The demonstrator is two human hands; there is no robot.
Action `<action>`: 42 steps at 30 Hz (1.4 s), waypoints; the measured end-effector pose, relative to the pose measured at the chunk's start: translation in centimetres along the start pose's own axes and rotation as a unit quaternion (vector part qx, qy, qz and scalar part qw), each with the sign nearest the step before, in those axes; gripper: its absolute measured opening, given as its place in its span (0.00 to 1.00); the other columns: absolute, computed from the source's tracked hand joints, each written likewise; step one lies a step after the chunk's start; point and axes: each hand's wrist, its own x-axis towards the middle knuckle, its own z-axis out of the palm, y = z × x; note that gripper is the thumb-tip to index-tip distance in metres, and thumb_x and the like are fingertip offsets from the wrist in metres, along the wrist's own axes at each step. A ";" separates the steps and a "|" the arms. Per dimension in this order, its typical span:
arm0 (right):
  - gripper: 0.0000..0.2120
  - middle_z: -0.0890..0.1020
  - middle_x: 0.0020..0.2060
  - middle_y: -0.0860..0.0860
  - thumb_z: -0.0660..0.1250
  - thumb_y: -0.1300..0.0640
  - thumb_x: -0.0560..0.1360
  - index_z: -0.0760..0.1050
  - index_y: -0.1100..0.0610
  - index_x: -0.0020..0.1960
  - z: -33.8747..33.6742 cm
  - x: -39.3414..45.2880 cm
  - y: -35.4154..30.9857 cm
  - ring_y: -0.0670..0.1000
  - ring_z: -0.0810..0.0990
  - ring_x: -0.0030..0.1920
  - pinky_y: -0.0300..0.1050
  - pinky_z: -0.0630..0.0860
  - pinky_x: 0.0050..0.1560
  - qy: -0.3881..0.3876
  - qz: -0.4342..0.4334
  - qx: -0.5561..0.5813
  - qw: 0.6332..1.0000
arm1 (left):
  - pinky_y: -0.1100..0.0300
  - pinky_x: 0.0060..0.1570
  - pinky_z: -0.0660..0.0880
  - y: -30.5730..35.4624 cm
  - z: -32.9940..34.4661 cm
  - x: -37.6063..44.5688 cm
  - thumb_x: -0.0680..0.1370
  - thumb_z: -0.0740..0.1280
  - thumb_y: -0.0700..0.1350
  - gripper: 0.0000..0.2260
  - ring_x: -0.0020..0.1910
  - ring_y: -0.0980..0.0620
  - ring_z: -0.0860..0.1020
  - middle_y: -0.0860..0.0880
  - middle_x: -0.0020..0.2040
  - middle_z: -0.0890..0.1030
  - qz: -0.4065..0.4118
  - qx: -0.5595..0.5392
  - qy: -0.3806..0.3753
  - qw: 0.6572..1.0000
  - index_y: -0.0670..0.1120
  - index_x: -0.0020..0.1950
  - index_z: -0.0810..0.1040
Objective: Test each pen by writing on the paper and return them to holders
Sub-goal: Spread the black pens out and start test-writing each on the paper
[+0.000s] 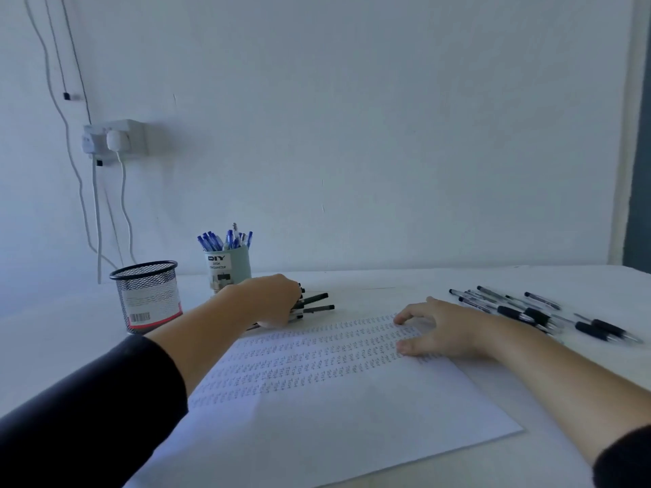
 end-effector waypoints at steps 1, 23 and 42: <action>0.24 0.62 0.70 0.51 0.67 0.39 0.72 0.68 0.39 0.66 -0.2 -0.3 0.1 0.51 0.61 0.73 0.48 0.57 0.71 -0.005 0.003 0.009 1.000 | 0.60 0.40 0.72 0.3 -0.3 0.2 0.75 0.59 0.33 0.07 0.42 0.49 0.73 0.47 0.43 0.73 -0.005 0.005 -0.007 1.000 0.41 0.50 0.70; 0.21 0.65 0.73 0.46 0.61 0.56 0.79 0.67 0.48 0.71 -1.0 0.5 0.7 0.47 0.62 0.72 0.40 0.56 0.68 -0.048 -0.007 0.096 0.994 | 0.58 0.39 0.76 1.5 -3.6 -0.5 0.76 0.69 0.46 0.08 0.37 0.51 0.76 0.49 0.38 0.76 -0.085 -0.121 0.225 0.963 0.44 0.46 0.72; 0.18 0.72 0.66 0.43 0.70 0.53 0.71 0.74 0.33 0.54 -1.7 0.2 2.4 0.48 0.69 0.66 0.48 0.66 0.66 -0.058 0.023 0.129 0.990 | 0.66 0.21 0.61 14.3 -1.9 -2.8 0.72 0.70 0.39 0.09 0.19 0.53 0.67 0.46 0.26 0.78 -0.031 -0.714 0.114 0.691 0.43 0.34 0.72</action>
